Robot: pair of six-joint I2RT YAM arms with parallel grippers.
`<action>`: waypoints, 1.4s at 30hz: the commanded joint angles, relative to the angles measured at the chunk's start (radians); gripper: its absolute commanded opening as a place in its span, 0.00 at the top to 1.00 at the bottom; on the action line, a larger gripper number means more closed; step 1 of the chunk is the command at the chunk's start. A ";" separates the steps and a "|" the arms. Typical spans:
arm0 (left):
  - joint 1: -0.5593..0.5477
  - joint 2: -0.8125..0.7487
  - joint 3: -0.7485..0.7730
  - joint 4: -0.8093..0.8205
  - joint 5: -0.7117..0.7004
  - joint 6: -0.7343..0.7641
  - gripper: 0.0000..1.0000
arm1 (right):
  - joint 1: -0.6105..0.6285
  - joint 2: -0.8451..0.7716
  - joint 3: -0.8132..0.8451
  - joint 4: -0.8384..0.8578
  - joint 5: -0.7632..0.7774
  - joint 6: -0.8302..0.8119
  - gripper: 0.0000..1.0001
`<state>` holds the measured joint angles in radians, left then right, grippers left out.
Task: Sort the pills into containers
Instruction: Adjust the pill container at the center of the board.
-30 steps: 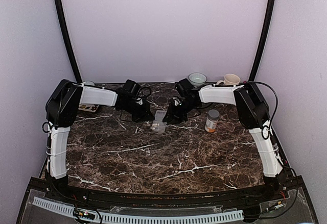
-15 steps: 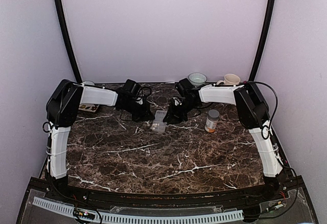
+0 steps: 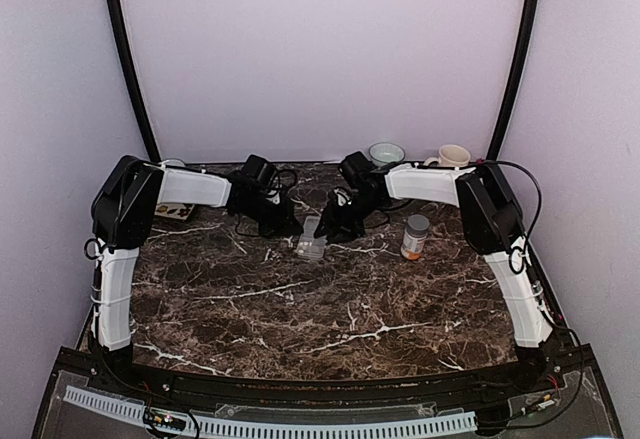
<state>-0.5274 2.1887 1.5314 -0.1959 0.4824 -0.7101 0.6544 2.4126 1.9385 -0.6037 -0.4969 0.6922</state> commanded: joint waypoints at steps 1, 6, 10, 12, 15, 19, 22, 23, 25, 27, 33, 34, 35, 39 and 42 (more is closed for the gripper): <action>-0.065 0.028 0.003 -0.009 0.052 0.018 0.99 | 0.044 0.064 -0.094 0.044 0.086 -0.026 0.55; -0.063 0.011 -0.002 -0.033 0.023 0.027 0.93 | 0.038 0.036 -0.126 0.057 0.104 -0.027 0.54; -0.062 -0.014 -0.010 -0.046 -0.016 0.031 0.91 | 0.029 0.014 -0.145 0.050 0.130 -0.034 0.53; -0.060 -0.030 -0.022 -0.044 -0.037 0.031 0.90 | 0.023 0.003 -0.163 0.054 0.136 -0.032 0.53; -0.054 -0.044 -0.033 -0.044 -0.047 0.029 0.90 | 0.018 -0.011 -0.180 0.060 0.143 -0.032 0.53; -0.052 -0.058 -0.049 -0.042 -0.049 0.024 0.90 | 0.016 -0.023 -0.185 0.056 0.156 -0.034 0.53; -0.052 -0.073 -0.066 -0.031 -0.053 0.019 0.90 | 0.012 -0.034 -0.193 0.055 0.170 -0.036 0.52; -0.052 -0.078 -0.072 -0.026 -0.053 0.017 0.90 | 0.012 -0.038 -0.197 0.057 0.172 -0.037 0.52; -0.052 -0.091 -0.088 -0.010 -0.055 0.012 0.90 | 0.008 -0.043 -0.206 0.059 0.177 -0.036 0.50; -0.052 -0.101 -0.101 0.009 -0.053 0.004 0.89 | 0.006 -0.047 -0.213 0.059 0.179 -0.037 0.48; -0.052 -0.118 -0.113 0.039 -0.066 -0.008 0.83 | 0.003 -0.062 -0.237 0.072 0.184 -0.036 0.46; -0.050 -0.120 -0.112 0.042 -0.070 -0.009 0.82 | 0.002 -0.064 -0.239 0.073 0.184 -0.036 0.46; -0.051 -0.121 -0.111 0.045 -0.073 -0.009 0.80 | 0.003 -0.065 -0.242 0.074 0.184 -0.038 0.46; -0.047 -0.132 -0.111 0.046 -0.091 -0.012 0.75 | 0.002 -0.073 -0.254 0.076 0.195 -0.042 0.46; -0.043 -0.144 -0.118 0.046 -0.109 -0.014 0.72 | 0.002 -0.083 -0.261 0.076 0.204 -0.046 0.46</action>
<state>-0.5694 2.1258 1.4322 -0.1543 0.4004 -0.7212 0.6701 2.3039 1.7344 -0.4065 -0.4179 0.6624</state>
